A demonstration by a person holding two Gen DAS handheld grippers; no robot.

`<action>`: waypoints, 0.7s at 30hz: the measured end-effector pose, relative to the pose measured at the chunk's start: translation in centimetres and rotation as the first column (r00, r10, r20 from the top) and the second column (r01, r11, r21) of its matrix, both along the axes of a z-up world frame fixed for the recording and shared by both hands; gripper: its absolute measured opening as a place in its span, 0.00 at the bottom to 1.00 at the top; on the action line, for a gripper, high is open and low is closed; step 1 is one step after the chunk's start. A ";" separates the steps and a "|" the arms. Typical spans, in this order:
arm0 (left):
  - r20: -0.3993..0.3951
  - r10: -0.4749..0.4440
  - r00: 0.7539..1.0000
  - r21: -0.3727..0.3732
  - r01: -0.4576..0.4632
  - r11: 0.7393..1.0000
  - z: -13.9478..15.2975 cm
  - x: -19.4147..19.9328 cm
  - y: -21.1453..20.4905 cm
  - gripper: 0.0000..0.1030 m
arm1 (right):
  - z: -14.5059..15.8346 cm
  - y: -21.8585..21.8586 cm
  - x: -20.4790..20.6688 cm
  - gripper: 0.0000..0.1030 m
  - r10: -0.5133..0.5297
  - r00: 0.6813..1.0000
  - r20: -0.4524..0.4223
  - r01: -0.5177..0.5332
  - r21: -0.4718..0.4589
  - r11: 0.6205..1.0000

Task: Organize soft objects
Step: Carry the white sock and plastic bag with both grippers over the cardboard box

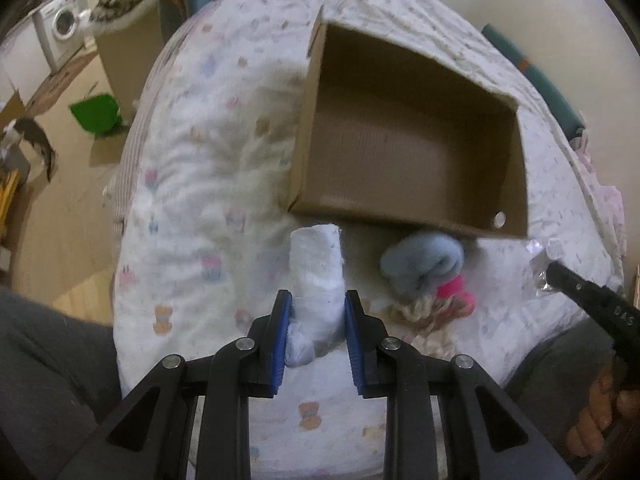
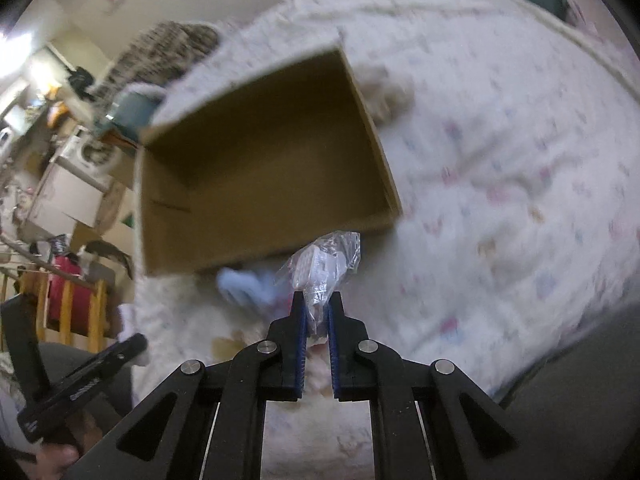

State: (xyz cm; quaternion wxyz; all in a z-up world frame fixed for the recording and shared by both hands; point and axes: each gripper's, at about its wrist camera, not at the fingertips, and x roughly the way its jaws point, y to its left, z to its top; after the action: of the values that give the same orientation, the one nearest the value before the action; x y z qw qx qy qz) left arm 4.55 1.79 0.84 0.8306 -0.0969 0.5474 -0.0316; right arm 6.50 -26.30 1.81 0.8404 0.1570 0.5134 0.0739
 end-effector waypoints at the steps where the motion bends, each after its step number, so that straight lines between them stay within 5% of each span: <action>1: 0.013 -0.005 1.000 0.007 0.005 1.000 0.5 0.3 -0.2 0.23 | 0.3 0.1 0.2 0.10 0.011 1.000 0.021 -0.011 -0.006 1.000; 10: 0.109 -0.058 0.992 0.087 0.049 0.995 3.0 5.5 -2.4 0.23 | 2.3 1.0 3.5 0.10 0.079 0.987 0.137 -0.071 -0.061 0.996; 21: 0.110 -0.085 0.990 0.136 0.070 0.988 0.2 11.6 -5.0 0.23 | -1.6 1.6 9.5 0.10 0.092 0.988 0.121 -0.080 -0.102 0.992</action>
State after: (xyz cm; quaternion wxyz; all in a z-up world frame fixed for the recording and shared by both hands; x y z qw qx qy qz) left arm 16.11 -3.25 1.02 0.8636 -0.0184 0.5027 -0.0333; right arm 16.00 -24.69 0.26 0.8738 0.0887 0.4687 0.0950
